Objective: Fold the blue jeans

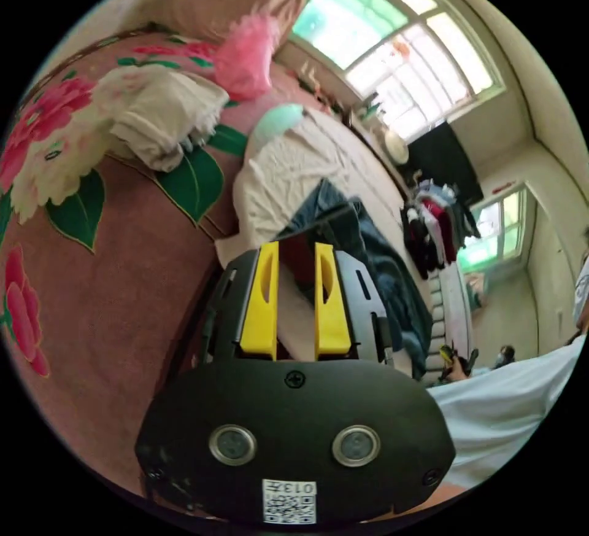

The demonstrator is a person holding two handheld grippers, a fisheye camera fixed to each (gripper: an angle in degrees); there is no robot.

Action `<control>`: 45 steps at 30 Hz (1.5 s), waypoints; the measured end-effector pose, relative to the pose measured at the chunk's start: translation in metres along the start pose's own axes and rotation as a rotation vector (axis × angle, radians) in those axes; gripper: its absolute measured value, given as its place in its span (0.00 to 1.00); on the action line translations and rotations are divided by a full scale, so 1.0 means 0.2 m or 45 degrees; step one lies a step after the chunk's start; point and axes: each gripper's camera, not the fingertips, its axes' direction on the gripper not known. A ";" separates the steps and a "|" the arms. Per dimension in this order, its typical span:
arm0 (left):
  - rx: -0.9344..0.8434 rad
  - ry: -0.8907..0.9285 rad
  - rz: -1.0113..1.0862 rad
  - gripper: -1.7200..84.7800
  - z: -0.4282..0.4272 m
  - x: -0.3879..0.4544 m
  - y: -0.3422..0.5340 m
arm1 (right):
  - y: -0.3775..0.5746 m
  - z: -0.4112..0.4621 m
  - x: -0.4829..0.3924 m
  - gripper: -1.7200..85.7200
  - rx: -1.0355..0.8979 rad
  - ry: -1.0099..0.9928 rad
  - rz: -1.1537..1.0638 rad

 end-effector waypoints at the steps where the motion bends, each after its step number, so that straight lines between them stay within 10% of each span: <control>1: 0.070 -0.082 0.028 0.13 -0.08 0.02 -0.04 | -0.03 0.00 0.00 0.15 0.009 0.007 -0.009; 4: -0.093 -0.370 0.236 0.14 -0.02 0.20 -0.24 | -0.22 0.04 -0.01 0.15 0.029 0.041 -0.067; 24: -0.471 -0.331 0.546 0.15 1.14 0.86 -0.99 | -0.76 0.33 -0.13 0.08 -0.223 0.129 -0.255; 35: -0.505 -0.348 0.577 0.14 1.21 0.82 -0.96 | -0.42 -0.11 -0.46 0.06 0.430 0.646 -0.687; 45: -0.426 -0.335 0.539 0.18 1.17 0.78 -1.02 | -0.49 -0.14 -0.48 0.06 0.383 0.541 -0.617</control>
